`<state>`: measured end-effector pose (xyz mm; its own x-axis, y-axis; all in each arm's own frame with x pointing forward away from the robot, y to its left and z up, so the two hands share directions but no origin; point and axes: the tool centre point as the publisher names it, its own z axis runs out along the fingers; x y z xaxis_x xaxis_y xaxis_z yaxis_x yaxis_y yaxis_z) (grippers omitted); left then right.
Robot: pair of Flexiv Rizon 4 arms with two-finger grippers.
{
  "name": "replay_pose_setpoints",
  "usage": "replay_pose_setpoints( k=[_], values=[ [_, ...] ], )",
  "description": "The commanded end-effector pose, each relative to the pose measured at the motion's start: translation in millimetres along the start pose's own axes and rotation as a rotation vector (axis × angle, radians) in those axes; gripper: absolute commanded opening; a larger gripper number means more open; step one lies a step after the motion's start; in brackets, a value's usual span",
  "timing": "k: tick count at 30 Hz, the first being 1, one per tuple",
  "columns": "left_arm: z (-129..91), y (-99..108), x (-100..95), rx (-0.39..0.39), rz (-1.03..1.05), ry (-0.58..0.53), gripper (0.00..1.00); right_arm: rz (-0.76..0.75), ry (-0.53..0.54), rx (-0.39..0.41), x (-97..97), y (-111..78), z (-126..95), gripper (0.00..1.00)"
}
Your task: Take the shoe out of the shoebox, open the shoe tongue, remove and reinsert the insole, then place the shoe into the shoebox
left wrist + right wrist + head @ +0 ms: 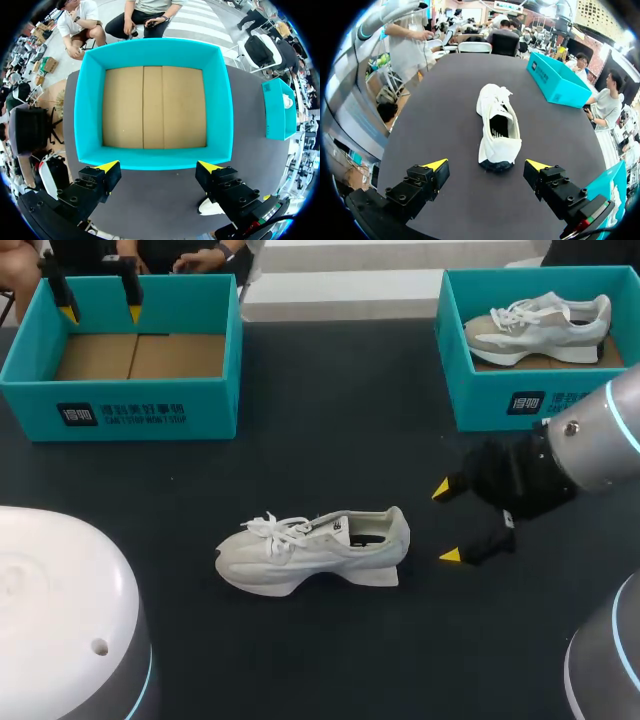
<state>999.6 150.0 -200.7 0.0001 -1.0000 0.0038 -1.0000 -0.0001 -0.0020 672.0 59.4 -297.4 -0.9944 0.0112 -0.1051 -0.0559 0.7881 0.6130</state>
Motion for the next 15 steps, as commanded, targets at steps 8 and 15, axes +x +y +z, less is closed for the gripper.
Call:
replay_pose_setpoints(
  k=[8, 15],
  values=[
    [-0.1, 0.0, 0.0, -0.001, 0.0, -0.001, 1.0, 0.04, -0.003, -0.464, -22.7, -28.1, 33.7, 1.0],
    [-0.1, 0.0, 0.0, -0.001, 0.0, -0.001, 1.0, 0.034, -0.006, -0.486, -23.1, -35.2, 48.7, 1.0]
  ],
)
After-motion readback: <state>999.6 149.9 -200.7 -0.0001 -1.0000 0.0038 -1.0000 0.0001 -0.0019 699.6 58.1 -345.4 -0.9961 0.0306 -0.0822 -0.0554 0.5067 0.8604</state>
